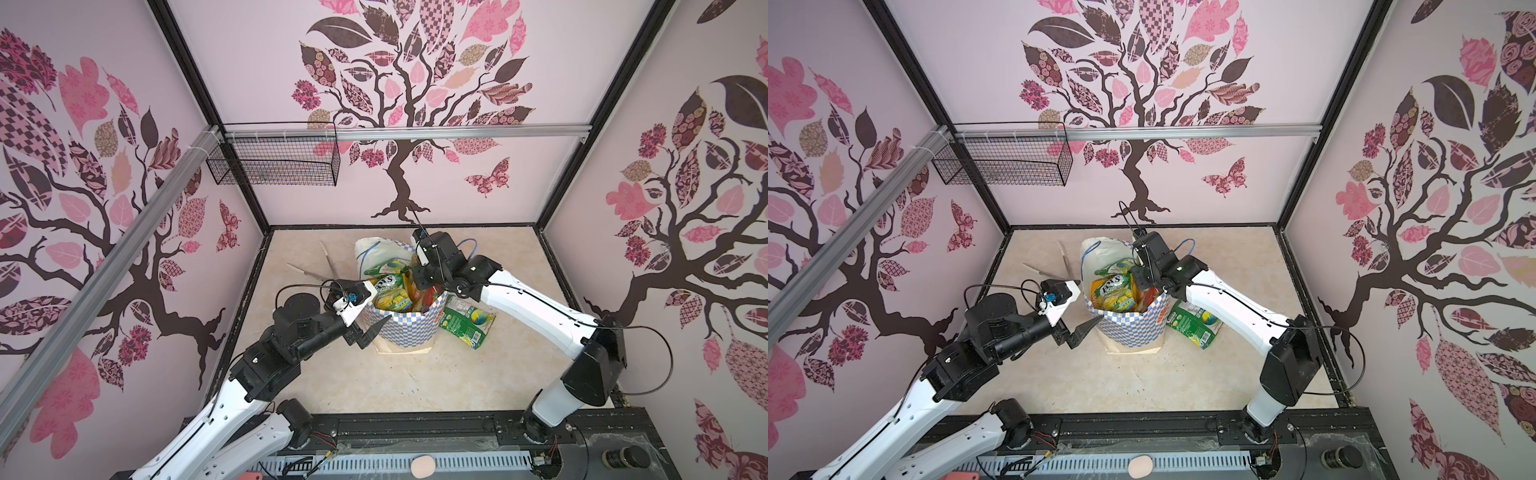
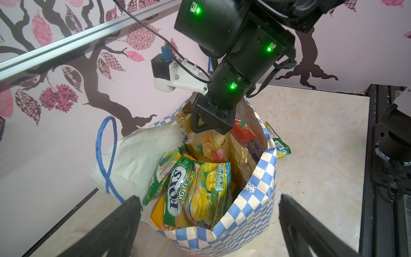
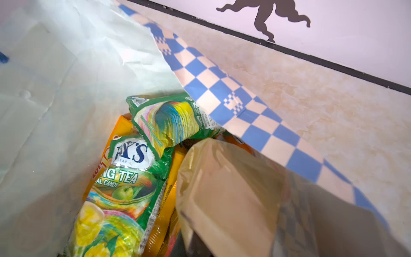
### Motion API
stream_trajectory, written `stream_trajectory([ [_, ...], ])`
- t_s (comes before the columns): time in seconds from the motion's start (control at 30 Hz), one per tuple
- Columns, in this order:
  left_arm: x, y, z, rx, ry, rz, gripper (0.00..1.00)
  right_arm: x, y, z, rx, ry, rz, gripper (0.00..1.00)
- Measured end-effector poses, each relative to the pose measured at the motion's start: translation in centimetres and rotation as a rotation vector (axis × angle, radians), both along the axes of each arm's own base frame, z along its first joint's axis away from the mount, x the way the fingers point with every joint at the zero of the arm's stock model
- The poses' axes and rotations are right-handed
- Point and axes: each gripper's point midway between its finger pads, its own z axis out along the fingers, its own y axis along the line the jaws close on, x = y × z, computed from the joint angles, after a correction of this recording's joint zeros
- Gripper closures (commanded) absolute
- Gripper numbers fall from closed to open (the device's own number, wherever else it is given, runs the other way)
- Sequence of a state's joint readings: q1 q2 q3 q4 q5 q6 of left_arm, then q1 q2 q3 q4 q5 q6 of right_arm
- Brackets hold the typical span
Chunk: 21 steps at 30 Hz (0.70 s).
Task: Take the snacks out of the paper bag
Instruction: Pick up the snack from the paper bag.
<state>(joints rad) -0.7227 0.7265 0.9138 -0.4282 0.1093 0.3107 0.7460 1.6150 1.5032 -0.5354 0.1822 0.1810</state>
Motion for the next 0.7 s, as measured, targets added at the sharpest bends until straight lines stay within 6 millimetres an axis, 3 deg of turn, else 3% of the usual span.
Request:
stream_trajectory([
  [0.4, 0.0, 0.0, 0.0, 0.000, 0.000, 0.000, 0.02, -0.2, 0.2, 1.8, 0.046, -0.021, 0.006, 1.00],
  [0.53, 0.0, 0.0, 0.0, 0.000, -0.001, 0.000, 0.02, -0.7, 0.1, 3.9, 0.103, -0.050, 0.010, 1.00],
  [0.7, 0.0, 0.0, 0.0, -0.001, -0.001, 0.000, 0.02, -1.5, 0.1, 8.2, 0.206, -0.111, 0.024, 1.00],
])
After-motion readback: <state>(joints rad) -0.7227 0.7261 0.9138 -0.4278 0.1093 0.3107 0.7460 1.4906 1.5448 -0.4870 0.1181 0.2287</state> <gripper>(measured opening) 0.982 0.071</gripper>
